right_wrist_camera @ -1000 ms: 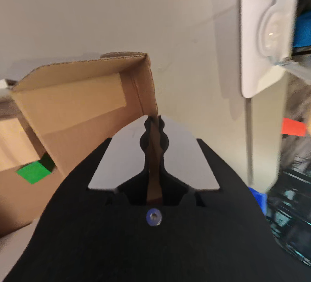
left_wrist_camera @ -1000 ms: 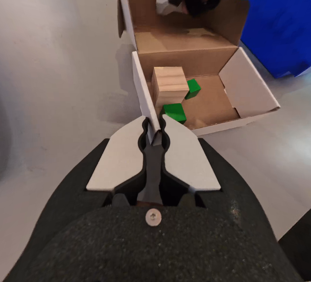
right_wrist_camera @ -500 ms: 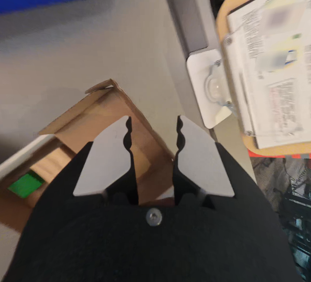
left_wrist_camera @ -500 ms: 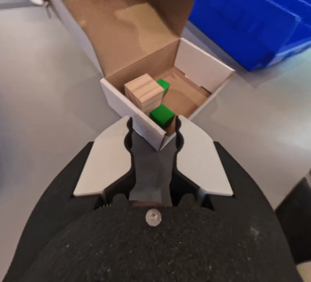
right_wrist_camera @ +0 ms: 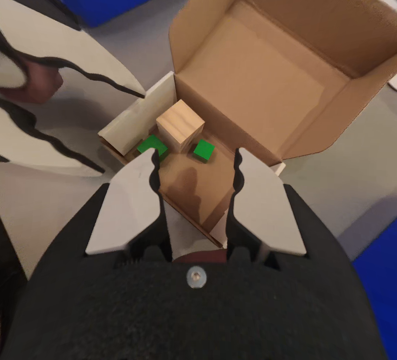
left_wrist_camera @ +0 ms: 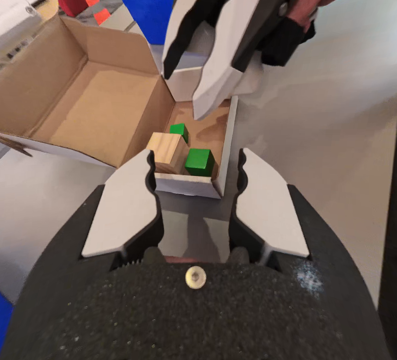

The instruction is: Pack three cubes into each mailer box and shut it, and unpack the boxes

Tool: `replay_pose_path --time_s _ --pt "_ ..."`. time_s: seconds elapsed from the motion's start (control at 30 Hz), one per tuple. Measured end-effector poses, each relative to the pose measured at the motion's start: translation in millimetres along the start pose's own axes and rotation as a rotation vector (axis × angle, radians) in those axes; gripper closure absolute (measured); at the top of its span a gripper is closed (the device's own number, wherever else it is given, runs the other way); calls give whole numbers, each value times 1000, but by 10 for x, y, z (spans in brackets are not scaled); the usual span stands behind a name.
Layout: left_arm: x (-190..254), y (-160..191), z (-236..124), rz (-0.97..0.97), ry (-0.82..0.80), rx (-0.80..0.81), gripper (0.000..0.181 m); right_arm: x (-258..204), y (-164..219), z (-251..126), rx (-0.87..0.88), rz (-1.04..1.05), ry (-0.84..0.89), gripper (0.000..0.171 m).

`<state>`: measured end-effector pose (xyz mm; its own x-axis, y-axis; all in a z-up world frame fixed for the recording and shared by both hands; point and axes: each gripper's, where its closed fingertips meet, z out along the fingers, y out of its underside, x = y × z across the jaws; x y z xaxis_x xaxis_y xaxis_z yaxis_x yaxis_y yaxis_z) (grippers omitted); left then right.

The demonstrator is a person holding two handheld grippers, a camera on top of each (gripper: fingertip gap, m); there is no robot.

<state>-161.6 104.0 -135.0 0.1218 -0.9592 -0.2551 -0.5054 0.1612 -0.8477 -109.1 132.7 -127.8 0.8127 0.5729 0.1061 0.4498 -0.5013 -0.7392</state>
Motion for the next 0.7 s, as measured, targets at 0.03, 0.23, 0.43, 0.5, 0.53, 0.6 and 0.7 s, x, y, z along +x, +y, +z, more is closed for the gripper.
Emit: replay_pose_path --time_s 0.03,0.23,0.43,0.5,0.53,0.6,0.7 --pt "-3 54 21 -17 5 -17 111 -16 1 1 34 2 3 105" --pt "-16 214 101 3 -15 -70 118 -83 73 63 16 86 -55 97" --pt "-27 224 110 12 -47 -59 121 74 58 89 -163 -12 -54 105" --pt "-19 227 110 10 -47 -57 122 113 84 147 -253 -86 -77 115" --pt "-14 226 114 18 -52 -54 122 87 95 181 -286 -160 -117 119" --pt "-9 224 124 44 -64 -55 123 45 124 247 -321 -384 -193 109" --pt "-2 222 139 77 -71 -61 124 80 188 325 -402 -589 -270 119"
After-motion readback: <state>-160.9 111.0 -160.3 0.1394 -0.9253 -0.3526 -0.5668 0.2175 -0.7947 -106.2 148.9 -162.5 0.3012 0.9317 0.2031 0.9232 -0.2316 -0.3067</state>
